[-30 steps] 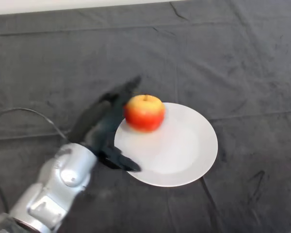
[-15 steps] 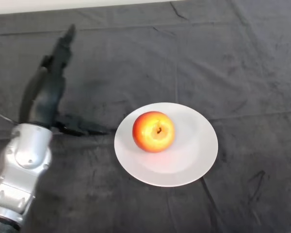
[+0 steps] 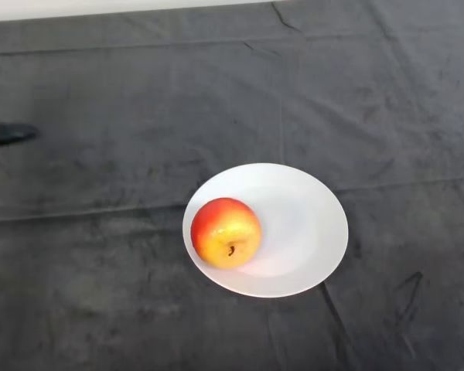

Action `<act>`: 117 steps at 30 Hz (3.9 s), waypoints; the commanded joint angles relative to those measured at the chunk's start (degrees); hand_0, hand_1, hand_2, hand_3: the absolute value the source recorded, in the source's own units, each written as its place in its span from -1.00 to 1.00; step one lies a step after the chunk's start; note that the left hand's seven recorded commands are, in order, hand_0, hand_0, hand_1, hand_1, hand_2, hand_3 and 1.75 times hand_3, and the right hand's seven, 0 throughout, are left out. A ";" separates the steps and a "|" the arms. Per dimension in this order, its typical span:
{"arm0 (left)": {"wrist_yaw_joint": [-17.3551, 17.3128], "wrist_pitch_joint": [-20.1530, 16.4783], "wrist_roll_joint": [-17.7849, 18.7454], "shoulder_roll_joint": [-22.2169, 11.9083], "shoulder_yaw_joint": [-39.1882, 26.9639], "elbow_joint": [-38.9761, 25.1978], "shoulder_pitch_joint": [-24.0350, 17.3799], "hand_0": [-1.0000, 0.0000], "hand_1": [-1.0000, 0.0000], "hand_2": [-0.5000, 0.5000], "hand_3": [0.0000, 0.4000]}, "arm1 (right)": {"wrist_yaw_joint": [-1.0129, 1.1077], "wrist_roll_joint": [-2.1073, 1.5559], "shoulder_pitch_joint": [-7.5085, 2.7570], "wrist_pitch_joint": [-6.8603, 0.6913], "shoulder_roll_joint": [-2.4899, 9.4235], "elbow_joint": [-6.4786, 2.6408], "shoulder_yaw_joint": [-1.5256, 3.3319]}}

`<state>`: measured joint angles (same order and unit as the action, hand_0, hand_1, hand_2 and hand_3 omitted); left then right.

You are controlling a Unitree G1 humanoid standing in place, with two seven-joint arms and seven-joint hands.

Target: Move the apple to the plate

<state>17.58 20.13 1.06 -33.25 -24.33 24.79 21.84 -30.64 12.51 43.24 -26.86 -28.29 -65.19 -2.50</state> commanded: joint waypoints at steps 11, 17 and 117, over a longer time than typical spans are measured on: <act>2.55 6.05 3.26 -4.14 -6.80 9.84 1.59 1.00 1.00 0.00 -1.00 | 0.27 0.16 -1.42 -0.54 -0.37 -1.17 -0.03; 3.02 7.09 4.12 -3.93 -7.84 12.15 2.93 1.00 1.00 0.00 -1.00 | 0.21 0.17 -1.29 -0.49 -0.37 -1.41 -0.03; -0.89 9.92 5.15 -3.37 -6.22 17.37 5.15 1.00 1.00 0.00 -1.00 | -0.05 0.06 -0.86 -0.07 -0.39 -2.35 0.10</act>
<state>16.97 28.91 5.68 -33.82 -30.36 41.01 24.06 -30.65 12.50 43.24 -26.85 -28.25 -65.58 -2.47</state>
